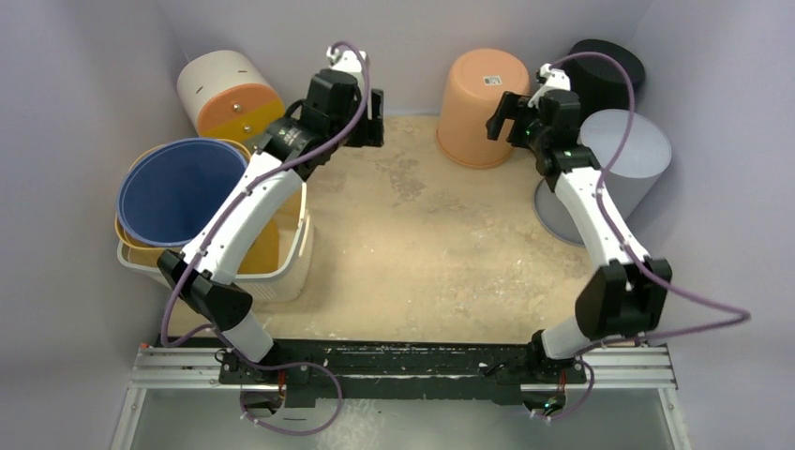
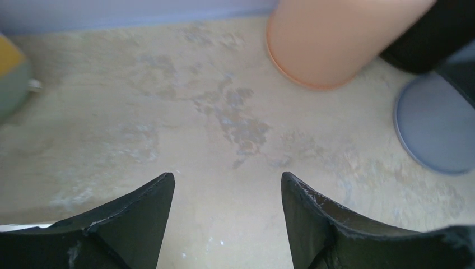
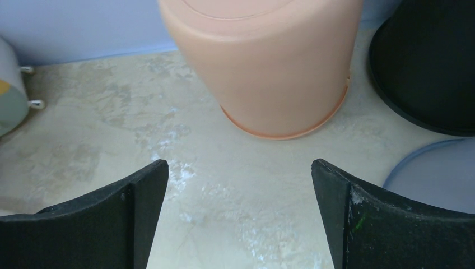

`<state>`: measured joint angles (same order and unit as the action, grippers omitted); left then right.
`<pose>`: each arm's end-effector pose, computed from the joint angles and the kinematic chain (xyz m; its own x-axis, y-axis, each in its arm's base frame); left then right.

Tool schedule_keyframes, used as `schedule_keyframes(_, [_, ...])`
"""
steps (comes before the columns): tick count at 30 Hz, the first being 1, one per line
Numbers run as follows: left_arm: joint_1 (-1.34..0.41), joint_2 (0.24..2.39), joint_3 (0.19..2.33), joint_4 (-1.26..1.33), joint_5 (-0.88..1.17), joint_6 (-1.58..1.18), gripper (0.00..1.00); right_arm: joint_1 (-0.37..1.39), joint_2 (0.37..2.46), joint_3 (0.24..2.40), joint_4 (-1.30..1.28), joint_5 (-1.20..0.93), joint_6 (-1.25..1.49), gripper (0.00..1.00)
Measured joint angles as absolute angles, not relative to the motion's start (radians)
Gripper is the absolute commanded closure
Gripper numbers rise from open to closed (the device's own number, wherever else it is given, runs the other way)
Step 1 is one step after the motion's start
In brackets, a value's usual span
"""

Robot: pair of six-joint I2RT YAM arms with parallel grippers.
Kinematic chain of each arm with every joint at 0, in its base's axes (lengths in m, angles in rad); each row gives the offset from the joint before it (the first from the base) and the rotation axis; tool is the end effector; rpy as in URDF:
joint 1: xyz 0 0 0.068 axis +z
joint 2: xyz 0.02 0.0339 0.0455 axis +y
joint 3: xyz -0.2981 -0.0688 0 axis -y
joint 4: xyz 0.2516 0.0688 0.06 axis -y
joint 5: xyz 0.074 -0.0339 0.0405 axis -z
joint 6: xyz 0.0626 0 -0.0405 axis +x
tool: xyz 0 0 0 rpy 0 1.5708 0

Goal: Turn the large container upside down

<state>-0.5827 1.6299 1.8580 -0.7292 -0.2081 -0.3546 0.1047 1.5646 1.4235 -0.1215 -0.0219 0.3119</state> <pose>0.3309 -0.2026 0.4614 -0.5106 -0.0704 -0.8569 0.2238 0.9514 -0.2115 0.4052 0.0440 0.4002 -0.2842 0.2786 -0.9174 -0.0402 0.9525 0.3018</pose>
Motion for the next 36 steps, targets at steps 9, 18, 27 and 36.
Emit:
schedule_keyframes(9, [-0.579,1.625,2.207,-1.060,-0.588,-0.369,0.40,0.111,1.341,1.367,-0.227,-0.092,0.276,0.00])
schedule_keyframes(18, [-0.578,1.481,2.120,-1.379,-0.870,-0.589,0.41,0.170,1.387,1.356,-0.289,-0.158,0.230,0.00])
schedule_keyframes(27, [-0.517,1.322,1.898,-1.398,-1.008,-0.742,0.40,0.218,1.395,1.334,-0.305,-0.192,0.216,0.00])
schedule_keyframes(36, [-0.318,1.326,1.732,-1.169,-0.875,-0.679,0.40,0.241,1.395,1.334,-0.310,-0.202,0.209,0.00])
